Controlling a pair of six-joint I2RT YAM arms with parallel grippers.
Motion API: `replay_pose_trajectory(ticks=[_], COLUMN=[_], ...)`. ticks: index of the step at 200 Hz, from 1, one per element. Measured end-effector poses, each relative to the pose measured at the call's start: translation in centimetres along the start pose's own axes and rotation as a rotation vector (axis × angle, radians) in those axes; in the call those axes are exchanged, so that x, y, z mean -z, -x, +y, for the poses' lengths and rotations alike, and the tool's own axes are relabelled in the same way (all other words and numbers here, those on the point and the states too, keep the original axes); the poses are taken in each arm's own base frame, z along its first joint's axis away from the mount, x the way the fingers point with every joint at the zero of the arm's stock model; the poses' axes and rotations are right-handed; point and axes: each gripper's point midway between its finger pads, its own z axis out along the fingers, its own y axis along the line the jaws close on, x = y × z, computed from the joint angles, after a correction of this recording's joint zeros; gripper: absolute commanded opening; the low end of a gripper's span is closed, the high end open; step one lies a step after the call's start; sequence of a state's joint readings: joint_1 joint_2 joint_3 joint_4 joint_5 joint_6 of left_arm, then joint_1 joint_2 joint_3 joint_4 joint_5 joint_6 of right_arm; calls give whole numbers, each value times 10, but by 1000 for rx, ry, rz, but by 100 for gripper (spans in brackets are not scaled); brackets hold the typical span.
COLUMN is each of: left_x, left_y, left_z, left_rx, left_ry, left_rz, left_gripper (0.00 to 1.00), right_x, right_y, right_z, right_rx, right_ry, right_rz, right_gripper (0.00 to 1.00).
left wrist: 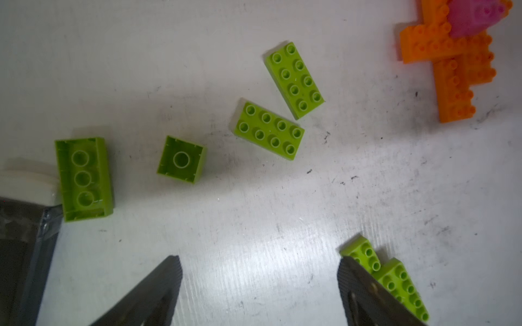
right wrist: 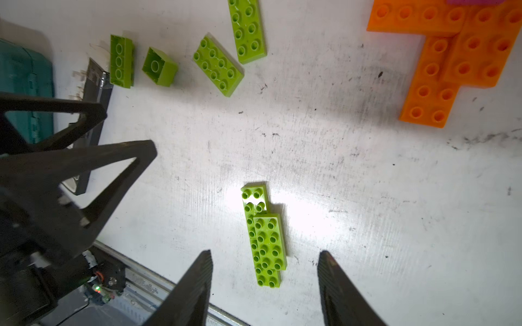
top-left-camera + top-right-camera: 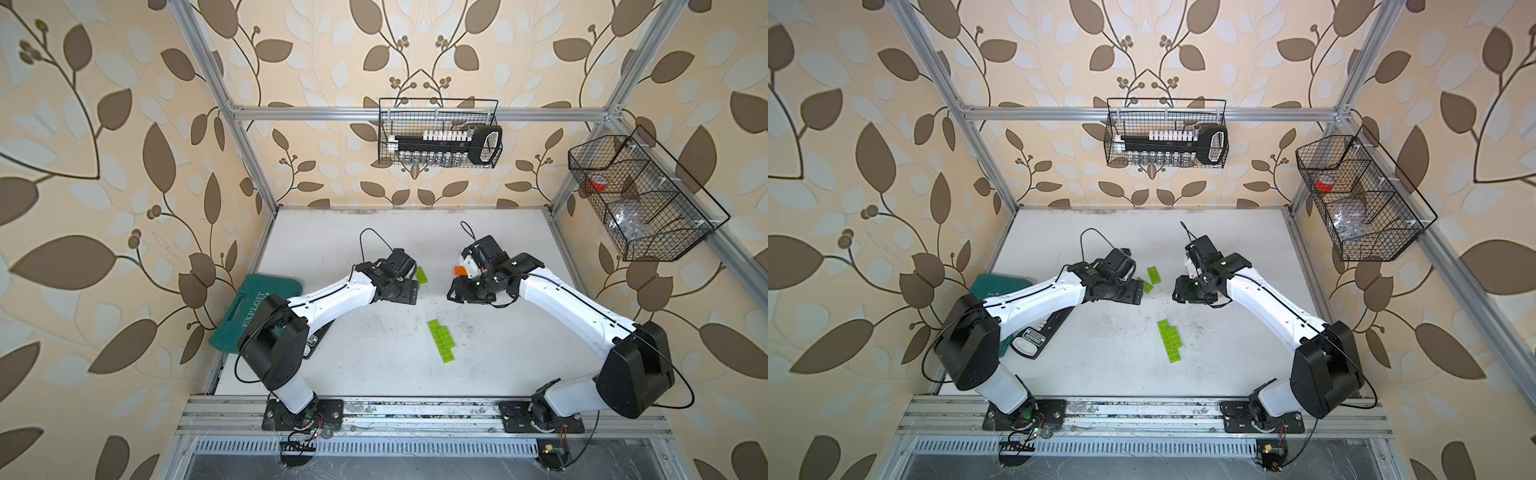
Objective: Assemble a small pinwheel with lego
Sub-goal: Pick up the lego brick from the center of the board.
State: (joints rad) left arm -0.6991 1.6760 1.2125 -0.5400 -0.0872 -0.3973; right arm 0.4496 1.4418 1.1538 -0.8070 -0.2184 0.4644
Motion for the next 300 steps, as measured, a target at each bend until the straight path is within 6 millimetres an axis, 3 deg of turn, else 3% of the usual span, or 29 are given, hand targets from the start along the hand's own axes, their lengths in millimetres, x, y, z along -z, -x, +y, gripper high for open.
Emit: replay_pose_trajectory(ticks=[58, 104, 229, 300], left_x=[-42, -73, -98, -104], left_y=[25, 28, 24, 26], left_z=[-23, -23, -8, -10], left_rx=[-237, -325, -348, -349], left_ry=[-4, 1, 0, -6], left_rz=[91, 170, 254, 260], left_gripper=[87, 87, 79, 64], right_x=[40, 48, 50, 49], right_y=[11, 7, 3, 3], right_z=[6, 3, 2, 2], right_rx=[3, -2, -9, -9], right_ry=[165, 197, 213, 213], right_rz=[-94, -107, -102, -102], right_gripper=[61, 61, 61, 60])
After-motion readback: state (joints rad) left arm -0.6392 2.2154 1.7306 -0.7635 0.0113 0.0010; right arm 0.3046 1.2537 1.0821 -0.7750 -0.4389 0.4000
